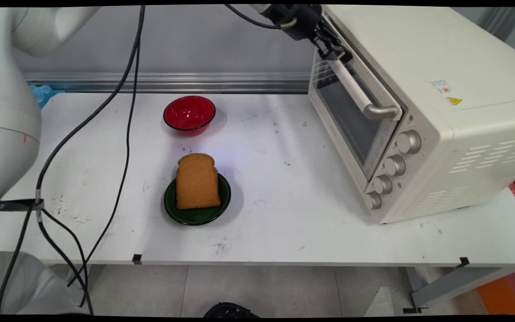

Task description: Open the oven

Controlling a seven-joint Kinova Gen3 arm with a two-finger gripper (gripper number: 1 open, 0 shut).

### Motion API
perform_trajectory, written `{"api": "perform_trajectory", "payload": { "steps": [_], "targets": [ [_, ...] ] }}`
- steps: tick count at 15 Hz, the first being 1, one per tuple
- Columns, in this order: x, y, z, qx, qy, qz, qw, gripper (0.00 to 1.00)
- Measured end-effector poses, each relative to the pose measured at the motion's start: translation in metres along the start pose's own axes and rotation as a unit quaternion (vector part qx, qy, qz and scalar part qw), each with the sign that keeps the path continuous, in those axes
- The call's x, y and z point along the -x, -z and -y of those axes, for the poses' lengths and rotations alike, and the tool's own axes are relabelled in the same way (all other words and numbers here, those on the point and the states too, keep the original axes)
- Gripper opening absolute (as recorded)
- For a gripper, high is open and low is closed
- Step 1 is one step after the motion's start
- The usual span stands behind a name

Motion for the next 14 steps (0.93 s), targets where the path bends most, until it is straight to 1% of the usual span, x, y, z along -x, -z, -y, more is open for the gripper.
{"api": "perform_trajectory", "payload": {
  "steps": [7,14],
  "targets": [
    [0.014,0.019,-0.007,0.006,-0.009,0.008,0.9999,0.00],
    [0.026,0.029,-0.013,0.008,-0.005,0.017,0.9998,0.00]
  ]
}}
